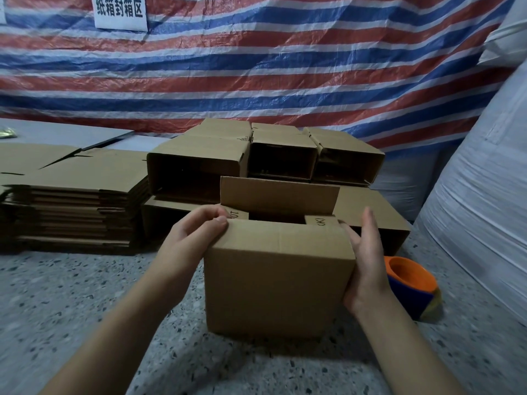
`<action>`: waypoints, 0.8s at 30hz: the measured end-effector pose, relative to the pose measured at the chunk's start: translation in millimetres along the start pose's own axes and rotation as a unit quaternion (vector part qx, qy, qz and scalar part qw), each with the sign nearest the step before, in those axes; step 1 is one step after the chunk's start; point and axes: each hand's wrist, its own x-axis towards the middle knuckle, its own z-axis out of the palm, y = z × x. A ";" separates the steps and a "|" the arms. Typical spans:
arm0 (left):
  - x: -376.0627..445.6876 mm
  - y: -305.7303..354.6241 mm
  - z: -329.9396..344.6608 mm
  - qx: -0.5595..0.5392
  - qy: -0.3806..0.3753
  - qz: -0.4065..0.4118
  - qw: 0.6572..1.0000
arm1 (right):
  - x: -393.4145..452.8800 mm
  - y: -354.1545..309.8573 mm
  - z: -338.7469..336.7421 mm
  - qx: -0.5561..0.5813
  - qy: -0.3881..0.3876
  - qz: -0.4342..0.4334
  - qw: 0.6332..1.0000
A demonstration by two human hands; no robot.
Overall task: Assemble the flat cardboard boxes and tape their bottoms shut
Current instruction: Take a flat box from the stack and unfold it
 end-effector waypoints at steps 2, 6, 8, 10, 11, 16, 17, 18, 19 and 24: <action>0.1 0.3 0.0 -0.004 -0.002 -0.004 1.000 | -2.1 -1.2 0.2 -0.022 -0.039 -0.027 0.999; 1.0 -1.2 0.3 -0.027 0.002 -0.003 1.000 | 1.2 -8.3 -5.9 -0.047 -0.072 -0.026 0.996; 2.6 -1.6 -0.8 -0.039 0.013 0.003 0.999 | 4.0 -12.9 -8.6 -0.066 -0.092 -0.028 0.993; 5.0 1.4 -3.0 -0.028 0.013 0.034 0.999 | 6.0 -16.3 -8.9 -0.086 -0.106 -0.033 0.990; 6.3 3.7 -3.7 -0.019 0.004 0.053 0.998 | 7.0 -17.3 -9.2 -0.091 -0.107 -0.037 0.989; 9.7 2.8 -6.0 -0.021 -0.004 0.071 0.997 | 10.2 -18.0 -9.9 -0.089 -0.120 -0.067 0.986; 8.9 1.5 -6.4 -0.017 0.003 0.072 0.997 | 9.6 -17.0 -9.1 -0.079 -0.114 -0.070 0.988; 7.7 0.5 -6.8 -0.009 0.007 0.074 0.997 | 9.2 -15.8 -8.9 -0.069 -0.103 -0.072 0.990; 6.8 -0.6 -6.9 0.003 0.009 0.078 0.997 | 9.9 -13.8 -10.2 -0.063 -0.088 -0.075 0.991; 4.4 0.0 -6.1 0.039 0.030 0.086 0.995 | 11.3 -9.1 -10.7 -0.106 -0.035 -0.103 0.988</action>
